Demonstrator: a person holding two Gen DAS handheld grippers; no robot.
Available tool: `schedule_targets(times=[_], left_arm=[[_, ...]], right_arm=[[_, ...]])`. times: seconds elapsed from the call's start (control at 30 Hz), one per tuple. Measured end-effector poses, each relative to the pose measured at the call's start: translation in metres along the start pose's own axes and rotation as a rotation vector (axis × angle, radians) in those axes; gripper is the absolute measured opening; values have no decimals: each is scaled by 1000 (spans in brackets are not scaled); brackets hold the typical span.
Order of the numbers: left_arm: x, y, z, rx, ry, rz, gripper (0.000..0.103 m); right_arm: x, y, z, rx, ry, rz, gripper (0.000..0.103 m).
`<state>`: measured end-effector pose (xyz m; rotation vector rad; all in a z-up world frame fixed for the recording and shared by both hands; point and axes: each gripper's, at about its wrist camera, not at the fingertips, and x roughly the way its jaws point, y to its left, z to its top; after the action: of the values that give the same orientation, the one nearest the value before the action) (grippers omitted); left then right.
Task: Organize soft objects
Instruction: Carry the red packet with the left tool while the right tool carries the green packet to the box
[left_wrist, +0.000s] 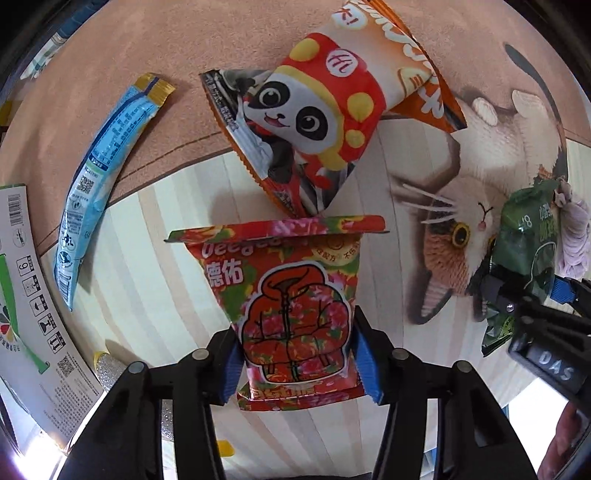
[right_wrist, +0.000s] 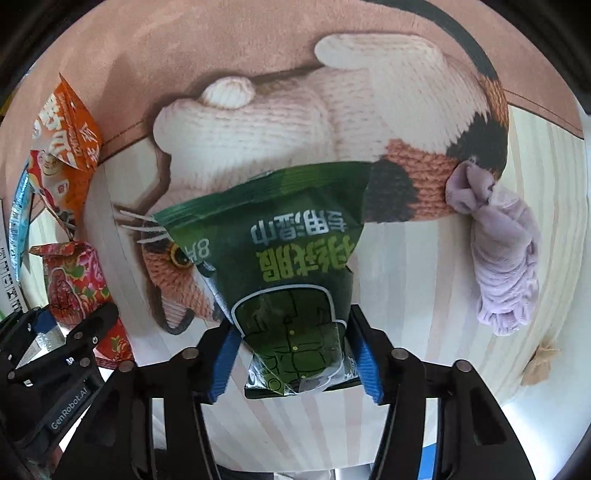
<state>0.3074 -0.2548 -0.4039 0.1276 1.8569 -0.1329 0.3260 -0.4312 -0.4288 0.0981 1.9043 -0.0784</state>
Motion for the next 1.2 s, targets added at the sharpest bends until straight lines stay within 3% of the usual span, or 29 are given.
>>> schedule_targets(times=[0.2, 0.27, 0.33, 0.5, 0.63, 0.83, 0.9, 1.07, 1.2], left_arm=[[-1, -12, 3, 16, -39, -5, 44], [-5, -14, -1, 23, -70, -4, 43], [-15, -11, -12, 30, -101, -1, 42], [-54, -2, -38, 39, -190, -53, 42], [-102, 28, -69, 46, -281, -127, 42], [-170, 125, -109, 25, -418, -156, 42], [-185, 170, -124, -3, -439, -149, 42], [-189, 286, -140, -84, -444, -108, 42], [-173, 374, -146, -164, -416, -40, 42]], right_arm=[[8, 10, -5, 26, -13, -8, 63], [6, 9, -9, 32, -35, -10, 46], [3, 10, -16, 42, -55, -23, 41], [-24, 19, -43, 57, -106, 8, 38], [-62, 42, -74, 54, -181, 75, 38], [-136, 116, -129, -1, -318, 185, 38], [-152, 160, -148, -38, -351, 214, 38], [-187, 279, -156, -150, -380, 289, 38], [-179, 383, -160, -221, -352, 310, 38]])
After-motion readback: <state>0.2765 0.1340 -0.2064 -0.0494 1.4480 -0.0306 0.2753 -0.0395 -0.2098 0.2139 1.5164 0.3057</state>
